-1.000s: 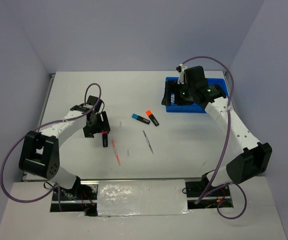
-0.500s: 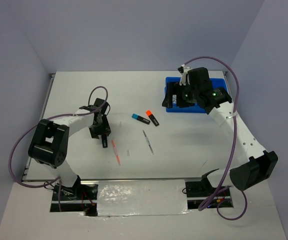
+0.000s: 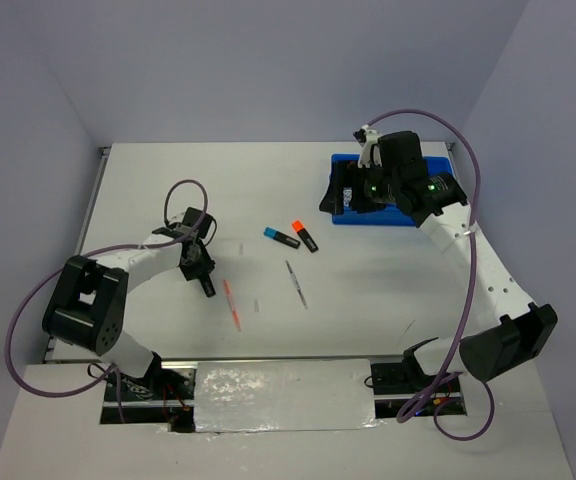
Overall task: Sort the stationery into containers
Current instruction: Pick up the pen from the center of the board.
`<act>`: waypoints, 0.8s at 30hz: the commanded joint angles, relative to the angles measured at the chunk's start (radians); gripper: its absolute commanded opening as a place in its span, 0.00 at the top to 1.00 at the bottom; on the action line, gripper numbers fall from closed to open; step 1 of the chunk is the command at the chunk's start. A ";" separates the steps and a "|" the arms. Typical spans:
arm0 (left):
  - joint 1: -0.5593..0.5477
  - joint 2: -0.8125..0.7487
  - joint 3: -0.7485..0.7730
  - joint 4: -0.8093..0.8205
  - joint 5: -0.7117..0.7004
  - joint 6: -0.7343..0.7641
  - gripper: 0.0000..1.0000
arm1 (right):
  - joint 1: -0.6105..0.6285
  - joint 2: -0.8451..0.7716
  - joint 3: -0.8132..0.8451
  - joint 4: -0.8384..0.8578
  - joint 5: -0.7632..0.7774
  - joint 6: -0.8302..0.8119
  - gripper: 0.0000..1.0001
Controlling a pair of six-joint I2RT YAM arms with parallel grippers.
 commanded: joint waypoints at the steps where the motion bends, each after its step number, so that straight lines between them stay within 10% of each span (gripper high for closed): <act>1: -0.005 0.046 -0.097 -0.071 0.035 -0.045 1.00 | 0.008 -0.010 0.025 0.033 -0.071 0.017 0.11; 13: -0.006 -0.347 -0.092 0.089 0.266 0.257 1.00 | 0.011 0.042 -0.084 0.248 -0.242 0.198 0.12; 24: -0.162 -0.528 0.012 0.246 0.574 0.512 1.00 | 0.244 0.255 0.179 0.184 -0.098 0.379 0.16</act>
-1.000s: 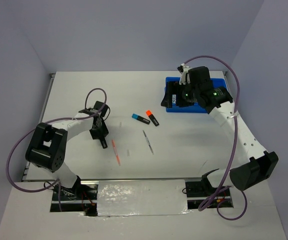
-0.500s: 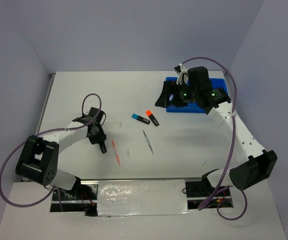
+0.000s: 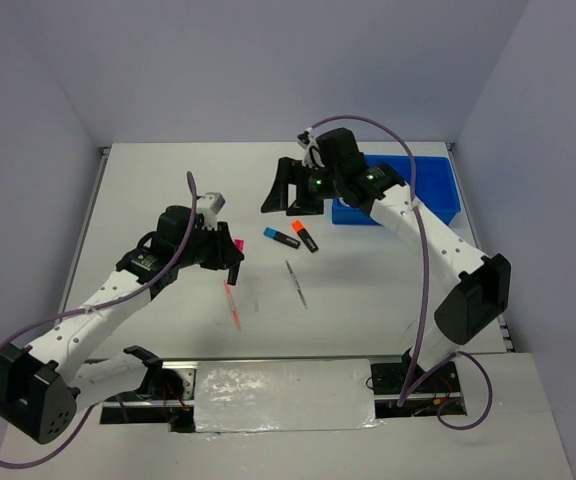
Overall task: Sort the stationery into containers
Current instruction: Pick up the pen from the center of the board.
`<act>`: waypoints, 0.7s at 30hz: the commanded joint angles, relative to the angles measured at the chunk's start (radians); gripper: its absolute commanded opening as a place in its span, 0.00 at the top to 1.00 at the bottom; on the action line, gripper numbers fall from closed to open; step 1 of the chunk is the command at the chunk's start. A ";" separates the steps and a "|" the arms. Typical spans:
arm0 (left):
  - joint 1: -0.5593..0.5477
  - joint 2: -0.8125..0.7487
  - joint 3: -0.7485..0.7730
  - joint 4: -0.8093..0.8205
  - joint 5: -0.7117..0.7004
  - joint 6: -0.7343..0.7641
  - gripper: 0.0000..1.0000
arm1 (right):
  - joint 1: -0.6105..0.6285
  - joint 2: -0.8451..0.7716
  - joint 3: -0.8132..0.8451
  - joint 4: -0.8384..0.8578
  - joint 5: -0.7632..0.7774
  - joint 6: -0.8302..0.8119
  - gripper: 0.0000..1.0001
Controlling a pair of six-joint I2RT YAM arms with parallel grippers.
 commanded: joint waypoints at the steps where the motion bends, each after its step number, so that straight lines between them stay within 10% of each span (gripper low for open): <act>1: -0.057 -0.028 0.079 0.094 0.125 0.114 1.00 | 0.069 0.036 0.121 -0.039 0.078 0.061 0.16; 21: -0.076 -0.019 0.157 0.195 0.230 0.120 1.00 | 0.170 0.023 0.001 -0.024 0.080 0.081 0.40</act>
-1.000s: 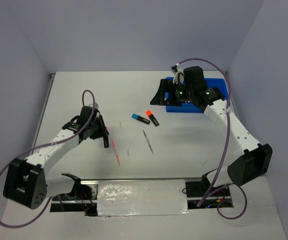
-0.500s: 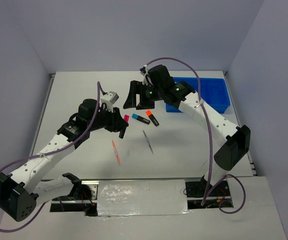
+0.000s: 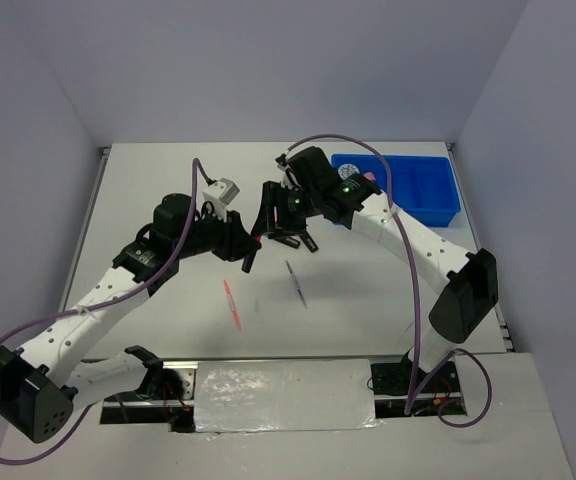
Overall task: Sort the stationery into containers
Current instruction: Pick up the pen from the center of the board, then place the pen in the storage box.
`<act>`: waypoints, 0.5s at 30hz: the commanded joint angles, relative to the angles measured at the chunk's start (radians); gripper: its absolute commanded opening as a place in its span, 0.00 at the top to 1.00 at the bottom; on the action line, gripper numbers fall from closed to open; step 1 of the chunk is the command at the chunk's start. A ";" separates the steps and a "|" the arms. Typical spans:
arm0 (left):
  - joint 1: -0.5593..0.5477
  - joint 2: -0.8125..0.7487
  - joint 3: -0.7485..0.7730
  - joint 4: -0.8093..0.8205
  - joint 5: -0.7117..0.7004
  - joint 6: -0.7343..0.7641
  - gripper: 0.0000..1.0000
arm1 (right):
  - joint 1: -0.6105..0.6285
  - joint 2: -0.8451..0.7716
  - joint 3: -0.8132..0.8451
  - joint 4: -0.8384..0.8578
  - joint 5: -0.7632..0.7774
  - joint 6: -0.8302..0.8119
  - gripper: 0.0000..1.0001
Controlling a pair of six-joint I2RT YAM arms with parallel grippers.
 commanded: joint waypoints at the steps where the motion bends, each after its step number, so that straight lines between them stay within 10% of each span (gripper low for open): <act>1: -0.003 -0.016 0.036 0.106 0.057 0.005 0.99 | 0.016 -0.030 -0.005 0.035 -0.017 0.005 0.43; 11: -0.003 -0.002 0.030 0.120 0.066 0.000 0.91 | 0.021 -0.025 -0.028 0.141 -0.132 0.039 0.67; 15: -0.003 0.002 0.036 0.121 0.083 0.002 0.77 | 0.021 -0.017 -0.040 0.199 -0.152 -0.004 1.00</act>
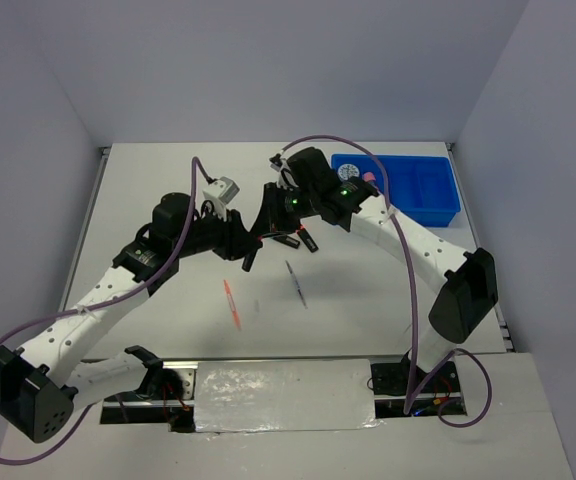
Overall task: Sort the stationery into containers
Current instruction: Place the pen in the storage box.
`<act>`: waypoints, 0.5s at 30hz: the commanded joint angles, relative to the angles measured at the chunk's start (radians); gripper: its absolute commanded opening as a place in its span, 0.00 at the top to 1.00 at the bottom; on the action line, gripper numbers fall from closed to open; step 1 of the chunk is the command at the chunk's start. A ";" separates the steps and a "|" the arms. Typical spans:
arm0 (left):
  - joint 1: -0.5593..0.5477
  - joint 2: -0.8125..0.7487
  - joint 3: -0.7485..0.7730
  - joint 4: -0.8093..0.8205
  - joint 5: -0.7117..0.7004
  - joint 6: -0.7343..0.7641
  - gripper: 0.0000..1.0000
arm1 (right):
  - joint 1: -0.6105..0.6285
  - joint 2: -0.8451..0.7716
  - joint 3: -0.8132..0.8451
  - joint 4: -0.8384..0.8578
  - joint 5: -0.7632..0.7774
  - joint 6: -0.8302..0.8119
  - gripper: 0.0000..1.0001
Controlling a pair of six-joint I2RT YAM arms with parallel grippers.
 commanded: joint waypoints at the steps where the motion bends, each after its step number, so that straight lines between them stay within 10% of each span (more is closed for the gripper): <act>1: -0.005 0.003 0.042 0.088 0.046 0.001 0.60 | 0.000 -0.017 -0.009 0.101 -0.049 -0.040 1.00; 4: -0.005 0.003 0.068 0.031 -0.052 -0.026 0.03 | -0.051 -0.016 0.009 0.051 0.005 -0.100 1.00; 8: -0.004 0.013 0.130 -0.140 -0.260 -0.025 0.01 | -0.263 -0.016 0.064 -0.081 0.064 -0.220 1.00; 15: 0.015 0.037 0.183 -0.382 -0.497 -0.059 0.01 | -0.545 0.165 0.360 -0.414 0.666 -0.456 1.00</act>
